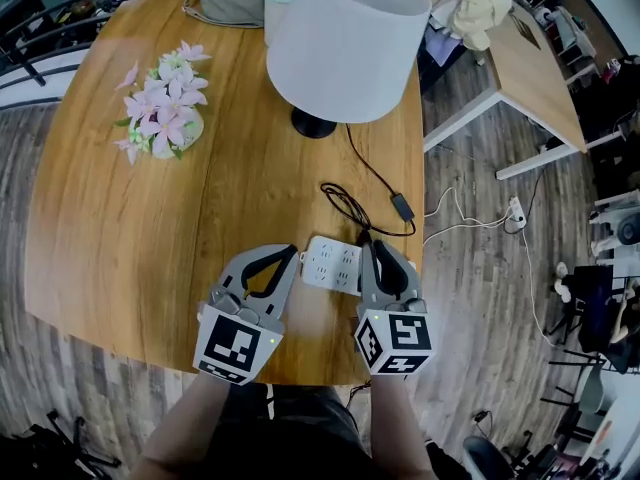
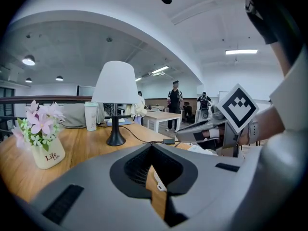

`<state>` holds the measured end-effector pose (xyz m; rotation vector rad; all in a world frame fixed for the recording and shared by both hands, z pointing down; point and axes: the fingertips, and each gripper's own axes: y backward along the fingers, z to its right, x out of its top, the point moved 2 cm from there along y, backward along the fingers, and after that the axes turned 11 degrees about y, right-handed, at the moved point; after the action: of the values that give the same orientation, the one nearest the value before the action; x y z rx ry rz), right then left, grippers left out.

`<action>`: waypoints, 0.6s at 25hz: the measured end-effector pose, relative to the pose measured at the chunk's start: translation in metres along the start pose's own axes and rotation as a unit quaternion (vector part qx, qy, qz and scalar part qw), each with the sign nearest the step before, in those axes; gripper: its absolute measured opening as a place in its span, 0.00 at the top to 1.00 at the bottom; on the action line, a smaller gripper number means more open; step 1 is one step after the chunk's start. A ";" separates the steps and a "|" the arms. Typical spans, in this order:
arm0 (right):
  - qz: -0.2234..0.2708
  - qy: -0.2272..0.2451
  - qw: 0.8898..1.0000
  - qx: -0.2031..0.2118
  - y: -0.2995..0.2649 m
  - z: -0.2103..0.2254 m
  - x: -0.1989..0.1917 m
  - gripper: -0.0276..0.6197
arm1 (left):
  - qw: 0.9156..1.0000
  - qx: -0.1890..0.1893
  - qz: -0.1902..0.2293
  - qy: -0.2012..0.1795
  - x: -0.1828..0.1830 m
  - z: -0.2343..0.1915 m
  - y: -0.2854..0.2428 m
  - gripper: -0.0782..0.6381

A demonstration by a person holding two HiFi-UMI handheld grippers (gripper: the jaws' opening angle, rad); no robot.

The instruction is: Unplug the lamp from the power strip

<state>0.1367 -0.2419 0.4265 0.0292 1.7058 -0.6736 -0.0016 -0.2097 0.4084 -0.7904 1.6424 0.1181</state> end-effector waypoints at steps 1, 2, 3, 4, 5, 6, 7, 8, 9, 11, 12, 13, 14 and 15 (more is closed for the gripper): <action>0.007 -0.002 1.000 -0.005 0.006 0.002 0.003 0.87 | 1.000 -0.003 0.004 -0.006 0.002 0.001 -0.001 0.90; 0.014 -0.003 1.000 -0.009 0.012 0.005 0.006 0.87 | 1.000 -0.007 0.008 -0.010 0.004 0.003 -0.002 0.90; 0.019 -0.004 1.000 -0.016 0.019 0.007 0.008 0.87 | 1.000 -0.012 0.010 -0.012 0.007 0.004 -0.003 0.90; 0.025 -0.006 0.999 -0.023 0.026 0.010 0.009 0.89 | 1.000 -0.018 0.012 -0.011 0.009 0.006 -0.003 0.90; 0.030 -0.008 0.999 -0.030 0.033 0.013 0.011 0.90 | 1.000 -0.023 0.013 -0.009 0.012 0.008 -0.004 0.90; 0.034 -0.012 0.999 -0.038 0.040 0.016 0.012 0.90 | 0.999 -0.027 0.015 -0.010 0.015 0.010 -0.004 0.90; 0.038 -0.016 0.998 -0.045 0.048 0.019 0.012 0.91 | 0.999 -0.030 0.018 -0.013 0.018 0.011 -0.004 0.90; 0.042 -0.019 0.997 -0.053 0.055 0.022 0.013 0.92 | 0.999 -0.033 0.023 -0.016 0.021 0.013 -0.005 0.90; 0.047 -0.023 0.997 -0.062 0.063 0.024 0.014 0.93 | 0.999 -0.037 0.027 -0.018 0.024 0.014 -0.005 0.90; 0.057 -0.032 0.995 -0.077 0.078 0.028 0.017 0.94 | 0.998 -0.047 0.037 -0.017 0.032 0.019 -0.004 0.90; 0.063 -0.036 0.994 -0.083 0.085 0.029 0.020 0.94 | 0.998 -0.052 0.042 -0.016 0.036 0.022 -0.003 0.90; 0.068 -0.038 0.993 -0.088 0.091 0.030 0.023 0.94 | 0.997 -0.056 0.049 -0.018 0.039 0.025 -0.002 0.90; 0.073 -0.039 0.992 -0.092 0.098 0.031 0.026 0.94 | 0.996 -0.060 0.056 -0.021 0.043 0.028 -0.001 0.90; 0.078 -0.040 0.992 -0.096 0.104 0.031 0.029 0.94 | 0.996 -0.063 0.062 -0.024 0.047 0.031 0.000 0.90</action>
<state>0.1954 -0.1792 0.3540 0.0005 1.6654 -0.3885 0.0239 -0.2144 0.3586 -0.7748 1.6505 0.3283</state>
